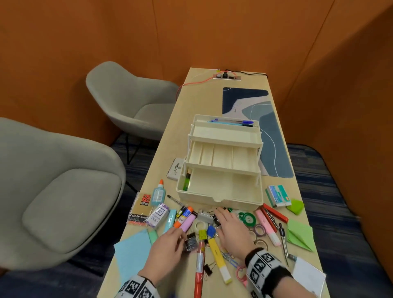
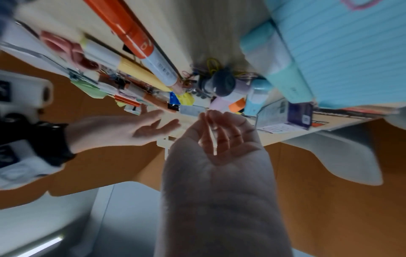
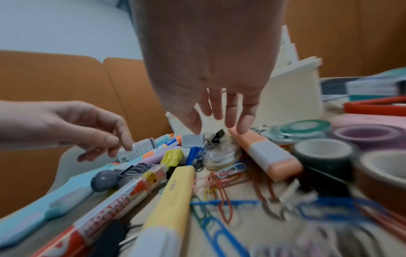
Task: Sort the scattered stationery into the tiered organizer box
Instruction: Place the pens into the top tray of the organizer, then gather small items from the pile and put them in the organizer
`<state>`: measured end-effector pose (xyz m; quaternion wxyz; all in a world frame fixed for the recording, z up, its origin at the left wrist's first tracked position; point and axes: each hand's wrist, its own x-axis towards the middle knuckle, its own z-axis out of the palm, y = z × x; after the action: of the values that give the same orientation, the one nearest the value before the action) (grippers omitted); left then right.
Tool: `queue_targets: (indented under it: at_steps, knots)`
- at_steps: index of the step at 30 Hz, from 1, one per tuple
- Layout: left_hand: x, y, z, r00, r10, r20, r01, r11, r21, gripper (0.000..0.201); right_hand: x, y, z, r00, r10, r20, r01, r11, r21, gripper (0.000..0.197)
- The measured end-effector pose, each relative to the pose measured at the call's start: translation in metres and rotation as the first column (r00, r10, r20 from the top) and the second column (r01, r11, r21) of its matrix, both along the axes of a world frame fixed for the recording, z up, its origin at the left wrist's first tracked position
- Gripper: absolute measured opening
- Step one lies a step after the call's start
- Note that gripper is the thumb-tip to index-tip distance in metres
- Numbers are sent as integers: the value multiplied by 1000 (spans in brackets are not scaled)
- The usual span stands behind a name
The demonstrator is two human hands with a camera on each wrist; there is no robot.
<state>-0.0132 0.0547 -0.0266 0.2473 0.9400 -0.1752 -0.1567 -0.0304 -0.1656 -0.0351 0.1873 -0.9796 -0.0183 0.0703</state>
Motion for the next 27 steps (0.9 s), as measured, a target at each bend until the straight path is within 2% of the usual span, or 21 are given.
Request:
queue_targets:
  at_steps: [3, 6, 8, 12, 16, 22, 24, 27]
  knots:
    - [1, 8, -1, 998, 64, 0, -64, 998, 7, 13, 15, 8, -8, 999, 29, -26, -32, 990, -136, 59]
    - [1, 10, -1, 999, 54, 5, -54, 998, 17, 13, 21, 9, -15, 999, -5, -53, -3, 987, -162, 59]
    - [1, 7, 1, 999, 32, 23, -32, 999, 19, 14, 22, 9, -17, 998, -20, -57, 10, 987, -161, 52]
    - [3, -2, 3, 999, 2, 51, -2, 1000, -3, 16, 21, 8, -17, 998, -59, -34, 56, 994, -91, 32]
    - [9, -14, 1, 997, -50, 57, 48, 998, 36, 20, 17, 3, -13, 996, -87, -25, 88, 996, 27, 18]
    - [20, -31, -8, 994, -109, -2, 107, 974, 201, 31, 4, -13, -6, 971, -225, -81, 238, 947, 215, 11]
    - [24, -34, -10, 991, -135, -16, 134, 957, 257, 36, 1, -16, -1, 960, -263, -94, 279, 922, 269, 13]
    - [31, -38, -10, 986, -169, -10, 164, 940, 300, 33, -1, -22, 2, 919, -387, -78, 388, 848, 360, 15]
